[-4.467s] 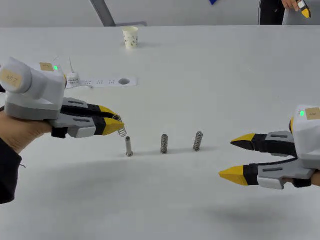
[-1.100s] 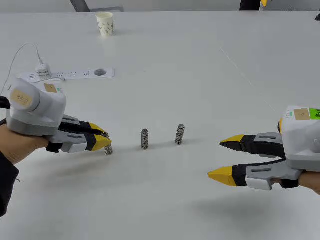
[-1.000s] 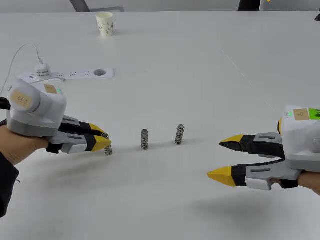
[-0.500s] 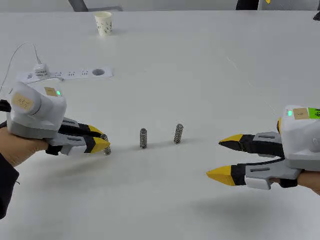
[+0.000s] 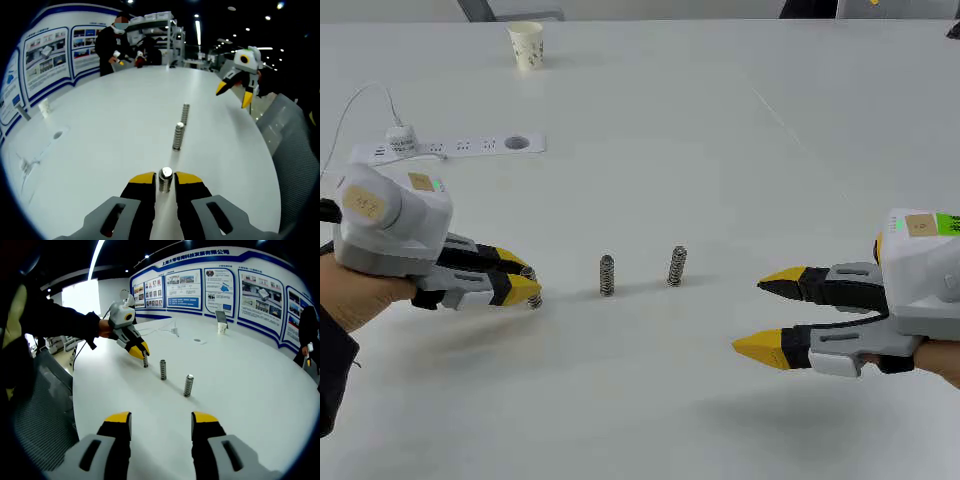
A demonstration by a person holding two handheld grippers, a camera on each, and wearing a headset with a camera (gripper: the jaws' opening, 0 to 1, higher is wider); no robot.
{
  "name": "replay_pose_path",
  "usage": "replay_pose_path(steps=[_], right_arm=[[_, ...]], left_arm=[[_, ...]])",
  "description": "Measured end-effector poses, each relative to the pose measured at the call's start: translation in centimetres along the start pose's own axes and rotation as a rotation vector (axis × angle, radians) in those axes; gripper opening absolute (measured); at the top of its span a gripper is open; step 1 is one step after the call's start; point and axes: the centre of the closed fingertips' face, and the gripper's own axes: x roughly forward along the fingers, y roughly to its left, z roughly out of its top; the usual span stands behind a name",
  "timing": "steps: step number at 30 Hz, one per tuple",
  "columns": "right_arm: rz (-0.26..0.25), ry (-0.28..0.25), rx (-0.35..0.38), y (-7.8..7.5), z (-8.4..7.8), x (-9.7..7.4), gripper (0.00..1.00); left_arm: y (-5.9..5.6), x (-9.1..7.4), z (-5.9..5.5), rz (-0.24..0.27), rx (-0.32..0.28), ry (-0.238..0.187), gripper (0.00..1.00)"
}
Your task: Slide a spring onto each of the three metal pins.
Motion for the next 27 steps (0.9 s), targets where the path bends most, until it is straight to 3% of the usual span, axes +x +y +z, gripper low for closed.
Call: replay_pose_path(steps=[27], right_arm=[[-0.002,-0.006,-0.017,0.0,0.7,-0.1,0.49]], left_arm=[[-0.1,-1.7,-0.1,0.050,-0.024,-0.032,0.35]])
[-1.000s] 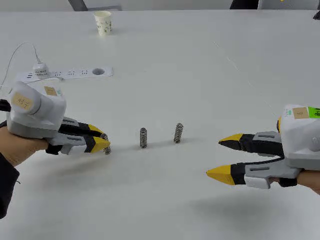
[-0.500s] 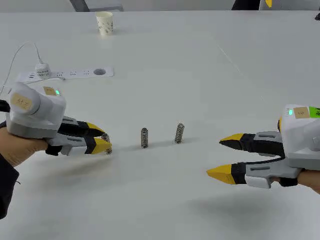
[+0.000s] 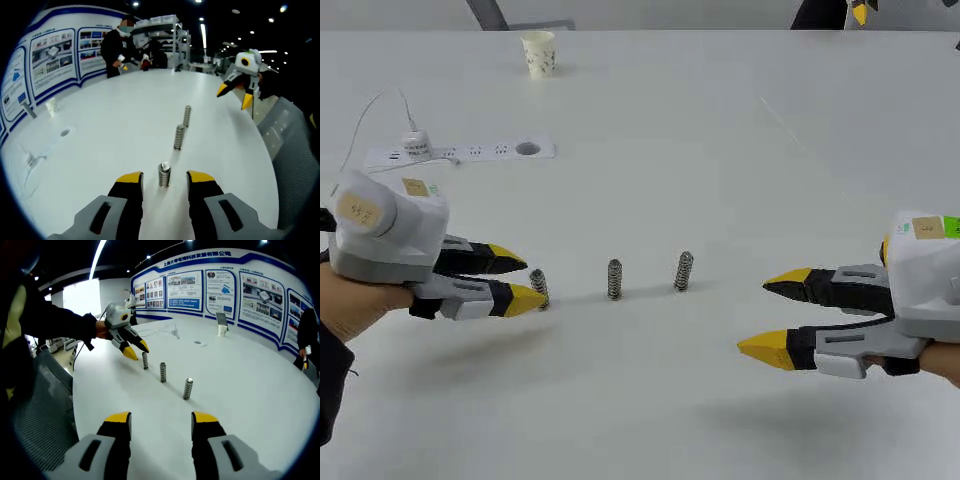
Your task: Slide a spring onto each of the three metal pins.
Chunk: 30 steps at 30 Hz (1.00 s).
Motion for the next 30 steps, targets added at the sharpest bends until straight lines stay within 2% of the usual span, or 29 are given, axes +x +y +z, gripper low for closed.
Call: replay_pose_path(steps=[7,20,30], right_arm=[[0.004,0.001,-0.010,0.1,0.2,0.0,0.50],[0.006,-0.003,-0.024,0.0,0.8,0.1,0.50],[0.007,-0.007,-0.030,0.2,0.9,0.0,0.50]], left_arm=[[-0.3,-0.8,-0.2,0.021,-0.006,-0.009,0.41],[-1.5,-2.3,-0.2,0.044,-0.013,-0.042,0.46],[-2.9,-3.3,0.0,0.059,-0.017,-0.066,0.50]])
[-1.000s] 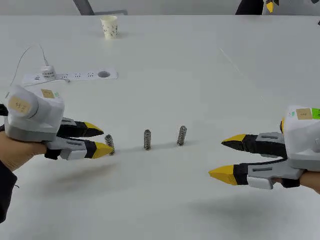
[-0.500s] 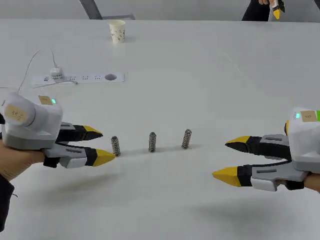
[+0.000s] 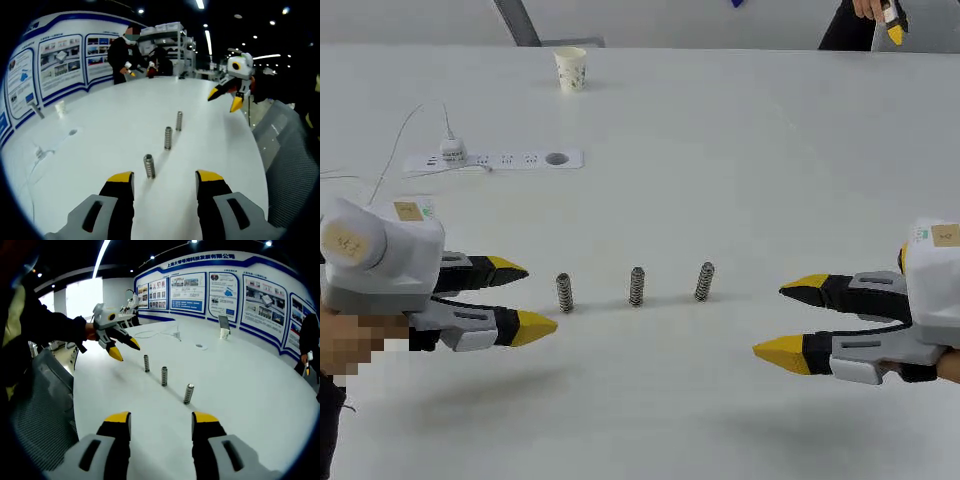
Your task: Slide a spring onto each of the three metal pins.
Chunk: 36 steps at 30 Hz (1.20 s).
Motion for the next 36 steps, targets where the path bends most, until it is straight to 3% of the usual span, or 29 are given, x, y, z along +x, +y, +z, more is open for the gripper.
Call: replay_pose_path(steps=[7,20,36], right_arm=[[0.000,-0.002,-0.004,-0.1,0.0,-0.1,0.51],[0.000,-0.009,-0.016,-0.2,0.1,-0.2,0.52],[0.010,-0.017,-0.037,0.1,0.4,-0.1,0.53]], left_arm=[[-1.3,-0.6,-0.1,-0.002,-0.007,-0.017,0.52],[-3.0,-2.1,-1.4,0.014,-0.049,-0.030,0.56],[-5.1,-3.4,-1.6,0.027,-0.071,-0.057,0.61]])
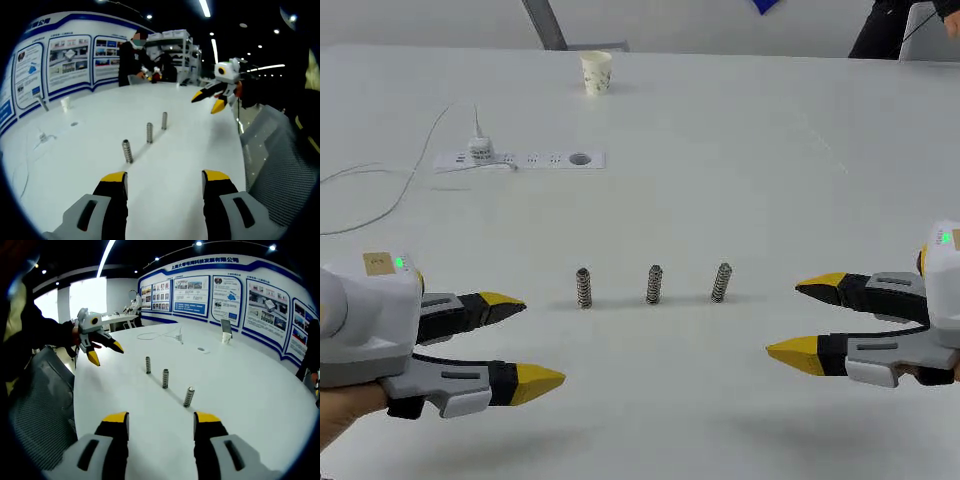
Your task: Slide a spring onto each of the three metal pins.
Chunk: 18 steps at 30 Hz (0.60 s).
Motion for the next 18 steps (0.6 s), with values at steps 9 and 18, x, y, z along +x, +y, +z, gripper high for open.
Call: replay_pose_path(steps=[9,18], right_arm=[[0.003,-0.002,-0.003,0.04,-0.24,-0.23,0.54],[0.010,-0.011,-0.019,0.21,-0.20,-0.37,0.56]], left_arm=[[-0.65,-0.65,-0.54,0.014,-0.024,-0.007,0.63],[-1.03,-0.92,-0.98,0.028,-0.049,-0.019,0.65]])
